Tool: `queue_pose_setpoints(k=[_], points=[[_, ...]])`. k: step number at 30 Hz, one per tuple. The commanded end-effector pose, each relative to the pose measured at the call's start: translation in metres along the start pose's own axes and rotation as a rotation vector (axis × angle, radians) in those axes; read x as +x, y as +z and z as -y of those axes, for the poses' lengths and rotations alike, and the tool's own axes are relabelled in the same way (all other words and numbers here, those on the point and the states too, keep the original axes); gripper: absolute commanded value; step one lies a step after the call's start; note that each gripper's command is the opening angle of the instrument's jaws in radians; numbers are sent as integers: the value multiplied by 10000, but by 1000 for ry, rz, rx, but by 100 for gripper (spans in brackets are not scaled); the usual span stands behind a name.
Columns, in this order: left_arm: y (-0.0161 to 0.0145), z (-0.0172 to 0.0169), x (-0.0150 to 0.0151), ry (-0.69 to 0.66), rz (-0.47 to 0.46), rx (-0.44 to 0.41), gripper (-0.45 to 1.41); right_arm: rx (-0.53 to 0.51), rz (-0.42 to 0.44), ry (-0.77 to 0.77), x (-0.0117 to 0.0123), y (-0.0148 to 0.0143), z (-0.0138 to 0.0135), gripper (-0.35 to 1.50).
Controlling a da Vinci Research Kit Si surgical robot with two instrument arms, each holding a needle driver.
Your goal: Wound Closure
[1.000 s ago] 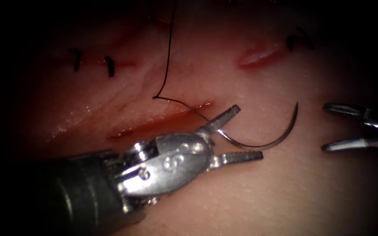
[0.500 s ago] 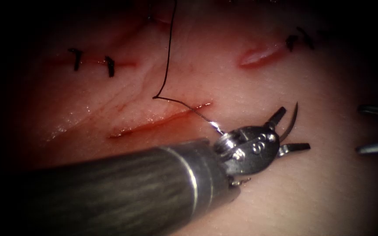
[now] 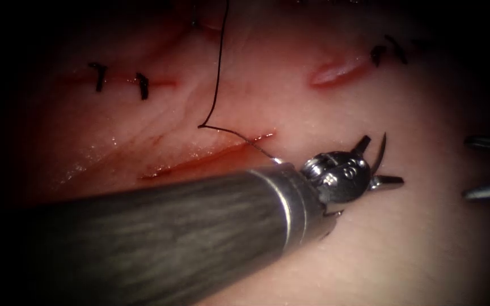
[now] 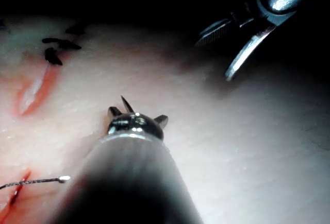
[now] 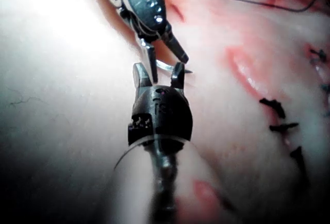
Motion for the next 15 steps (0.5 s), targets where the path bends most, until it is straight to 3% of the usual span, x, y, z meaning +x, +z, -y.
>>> queue_pose_setpoints(k=[1, 3, 4, 6, 11, 15], points=[[10, 1, 3, 2, 6, 3, 68, 0, -3, 0, 0, 11, 2, 59], [17, 0, 5, 0, 12, 13, 62, -2, -3, 0, 1, 12, 2, 59], [22, 0, 9, -10, 10, 10, 47, -3, -2, 1, 1, 13, 2, 59], [24, 0, 10, -12, 8, 7, 37, -4, -2, 1, 1, 13, 2, 59], [28, 3, 18, -18, 4, -3, -45, -8, 0, 3, 3, 16, 3, 60], [22, 6, 20, -19, 4, -14, -45, -11, 1, 4, 4, 18, 4, 64]])
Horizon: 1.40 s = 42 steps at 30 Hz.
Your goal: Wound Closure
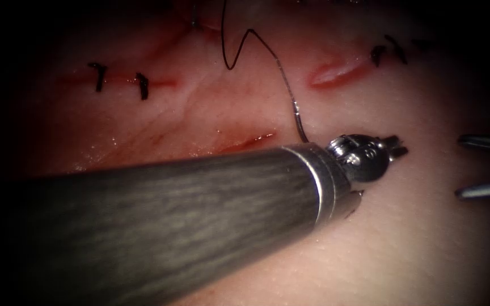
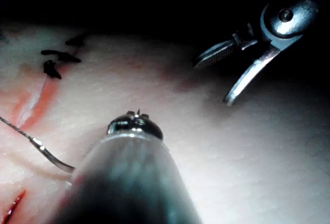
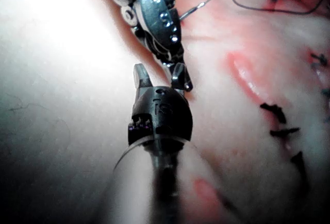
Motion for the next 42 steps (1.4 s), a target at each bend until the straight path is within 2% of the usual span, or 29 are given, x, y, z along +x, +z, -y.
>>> queue_pose_setpoints(k=[1, 4, 7, 8, 9, 11, 16, 17, 18, 19, 20, 22, 23, 24, 26, 31, 34, 38, 40, 41, 42], points=[[3, 2, 3, 12, 1, -6, -45, 1, -3, 0, 1, 11, 2, 64], [-9, 1, 0, 80, -26, -17, -45, 1, -3, 0, 1, 11, 2, 64], [-25, 2, -3, 193, -56, -20, -45, 2, -3, -1, 1, 10, 2, 55], [-46, 1, -8, 354, -101, -107, -45, 3, -3, -1, 0, 10, 1, 50], [-46, 1, -8, 354, -101, -107, -45, 3, -3, -1, 0, 10, 1, 50], [-60, 0, -14, 444, -138, -183, -45, -1, -7, 1, 1, 10, 0, 47], [-108, -1, -36, 609, -210, -348, -45, -18, -41, 10, 6, 16, -3, 67], [-126, 2, -43, 655, -233, -401, -45, -5, -84, 15, 10, 21, -2, 74], [-126, 2, -43, 655, -233, -401, -45, -5, -84, 15, 10, 21, -2, 74], [-141, 6, -49, 672, -253, -454, -45, 22, -149, 42, 15, 28, -1, 57], [-141, 6, -49, 672, -253, -454, -45, 22, -149, 42, 15, 28, -1, 57], [-163, 16, -56, 723, -285, -522, -45, 25, -165, 53, 21, 37, 0, 50], [-170, 20, -58, 749, -303, -546, -45, 17, -168, 56, 25, 42, -1, 54], [-176, 24, -59, 768, -312, -566, -45, 6, -176, 65, 27, 46, -1, 66], [-192, 36, -61, 821, -347, -620, -45, -6, -205, 107, 35, 62, 1, 102], [-205, 48, -65, 902, -345, -693, -45, 39, -255, 147, 44, 83, 11, 99], [-210, 57, -69, 964, -385, -761, -45, 54, -285, 171, 60, 110, 21, 97], [-209, 57, -71, 1009, -396, -787, -45, 65, -303, 216, 68, 125, 25, 99], [-208, 56, -73, 1044, -411, -800, -45, 83, -315, 292, 71, 134, 28, 89], [-208, 56, -73, 1074, -424, -807, -45, 106, -325, 401, 72, 141, 30, 81], [-208, 56, -73, 1089, -430, -811, -45, 117, -331, 427, 71, 144, 33, 67]])
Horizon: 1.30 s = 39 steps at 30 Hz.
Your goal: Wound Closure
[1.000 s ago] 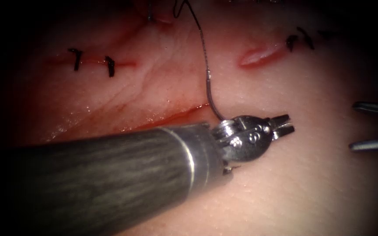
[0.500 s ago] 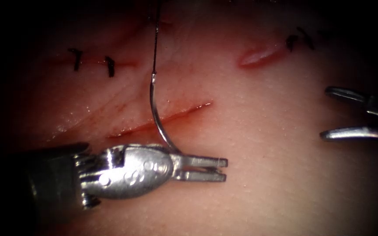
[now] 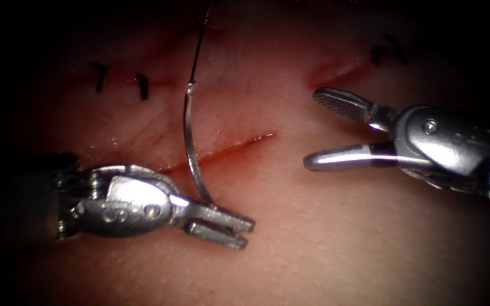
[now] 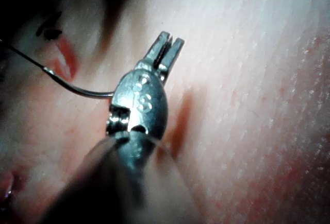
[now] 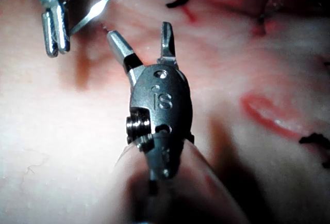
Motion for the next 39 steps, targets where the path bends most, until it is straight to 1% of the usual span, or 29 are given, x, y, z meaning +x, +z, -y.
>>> queue_pose_setpoints(k=[1, 2, 3, 4, 6, 7, 9, 14, 15, 18, 20, 21, 27, 35, 37, 38, 39], points=[[4, 5, -4, 48, -7, -4, -45, 20, -16, 46, -7, 19, 8, 54], [4, 5, -4, 68, -12, -7, -45, 31, -14, 69, -8, 21, 7, 52], [6, 4, -3, 128, -16, -11, -45, 44, -19, 97, -9, 24, 5, 57], [6, 4, -3, 128, -16, -11, -45, 44, -19, 97, -9, 24, 5, 57], [9, 2, 0, 187, -19, -14, -45, 54, -23, 143, -10, 27, 2, 62], [9, 2, 0, 187, -19, -14, -45, 54, -23, 143, -10, 27, 2, 62], [12, 1, 2, 210, -23, -15, -45, 62, -21, 167, -10, 31, 2, 69], [14, 3, 4, 219, -26, -26, -45, 86, -26, 193, -9, 40, 3, 69], [14, 3, 4, 220, -27, -27, -45, 92, -26, 199, -8, 43, 3, 72], [14, 3, 4, 224, -30, -32, -45, 112, -18, 205, -10, 56, 8, 71], [14, 3, 4, 225, -31, -33, -45, 114, -15, 205, -10, 59, 9, 71], [14, 3, 4, 226, -33, -34, -45, 118, -10, 205, -10, 66, 11, 71], [16, 0, 8, 231, -38, -38, -45, 102, -5, 205, -10, 81, 10, 64], [18, 1, 10, 232, -39, -36, -45, 89, -8, 208, -9, 91, 12, 64], [18, 2, 10, 232, -39, -36, -45, 89, -5, 209, -8, 96, 14, 55], [18, 3, 10, 231, -39, -36, -45, 88, -3, 209, -9, 97, 15, 44], [18, 3, 10, 231, -39, -36, -45, 88, -1, 209, -9, 99, 16, 3]])
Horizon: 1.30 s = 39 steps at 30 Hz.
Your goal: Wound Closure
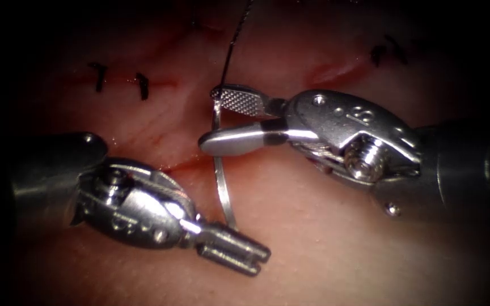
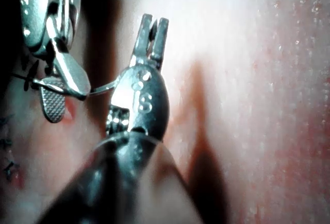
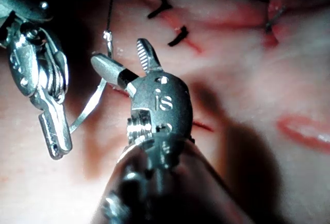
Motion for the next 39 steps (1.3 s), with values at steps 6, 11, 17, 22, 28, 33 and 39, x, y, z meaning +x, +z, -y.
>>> queue_pose_setpoints(k=[6, 11, 17, 22, 28, 33, 39], points=[[3, 4, -7, 2, 2, 1, -45, 1, 1, 0, 1, 13, 0, -35], [2, 5, -6, 4, 60, 24, 63, -10, -15, -5, 3, 12, -1, -35], [-13, 12, -6, -57, 147, 229, 91, -63, -22, -2, 6, 4, -3, -35], [-19, 11, -4, -94, 209, 301, 96, -87, -33, 82, 8, -2, -5, -35], [-23, 7, -4, -41, 205, 472, 91, -94, -111, 158, 16, -12, -9, -35], [-31, 10, -12, -18, 182, 570, 93, -103, -128, 187, 19, -19, -6, -35], [-30, 17, -22, 34, 204, 651, 81, -105, -130, 198, 17, -19, -4, -35]])
